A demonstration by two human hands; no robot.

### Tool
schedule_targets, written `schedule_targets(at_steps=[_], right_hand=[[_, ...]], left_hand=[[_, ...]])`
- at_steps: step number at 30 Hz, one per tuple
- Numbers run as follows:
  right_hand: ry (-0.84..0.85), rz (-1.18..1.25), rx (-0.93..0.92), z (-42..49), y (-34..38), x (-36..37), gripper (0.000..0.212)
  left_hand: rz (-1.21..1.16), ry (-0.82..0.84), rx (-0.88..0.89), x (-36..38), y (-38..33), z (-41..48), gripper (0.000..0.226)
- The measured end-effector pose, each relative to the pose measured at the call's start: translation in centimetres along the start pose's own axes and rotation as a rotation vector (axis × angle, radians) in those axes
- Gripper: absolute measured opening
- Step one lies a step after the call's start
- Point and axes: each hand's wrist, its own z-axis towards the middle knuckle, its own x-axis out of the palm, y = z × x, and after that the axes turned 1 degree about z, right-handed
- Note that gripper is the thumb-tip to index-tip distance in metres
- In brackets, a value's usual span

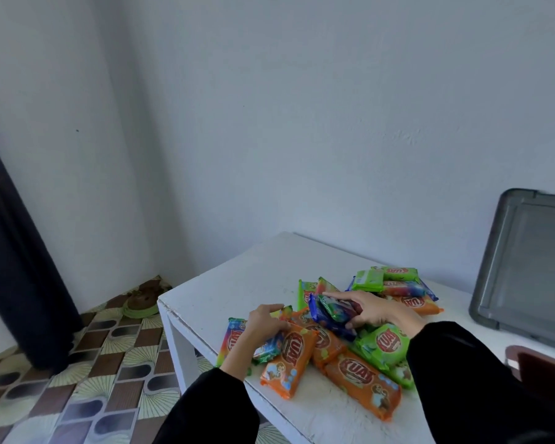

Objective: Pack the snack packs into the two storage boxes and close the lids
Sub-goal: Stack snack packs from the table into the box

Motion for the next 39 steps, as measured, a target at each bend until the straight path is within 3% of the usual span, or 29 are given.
schedule_targets(at_steps=[5, 10, 13, 19, 24, 28, 34, 39], right_hand=[[-0.085, -0.023, 0.011, 0.1, -0.1, 0.6, 0.077], [-0.36, 0.165, 0.04, -1.2, 1.2, -0.8, 0.078], [-0.497, 0.276, -0.021, -3.7, 3.0, -3.3, 0.074], [-0.569, 0.044, 0.005, -14.0, 4.8, -7.7, 0.071], [-0.591, -0.174, 0.213, -24.5, 4.1, -7.8, 0.074], [-0.571, -0.204, 0.407, -32.2, 2.4, -6.1, 0.073], [-0.482, -0.155, 0.601, -38.8, -1.1, -2.5, 0.077], [-0.334, -0.351, 0.737, -39.4, -4.2, 0.8, 0.079]], left_hand=[[-0.069, -0.101, 0.029, -0.2, -0.1, -0.1, 0.049], [-0.068, -0.248, 0.195, -1.0, -2.6, -1.2, 0.047], [-0.056, -0.244, 0.331, -1.9, -5.3, -1.9, 0.046], [0.002, -0.058, 0.635, -1.0, -12.3, -5.0, 0.046], [0.106, 0.185, 0.912, 2.9, -18.7, -9.1, 0.045], [0.188, 0.396, 1.082, 7.9, -21.9, -12.1, 0.046], [0.424, 0.607, 1.236, 16.0, -24.5, -15.5, 0.051], [0.689, 0.662, 1.26, 22.2, -24.1, -15.2, 0.059]])
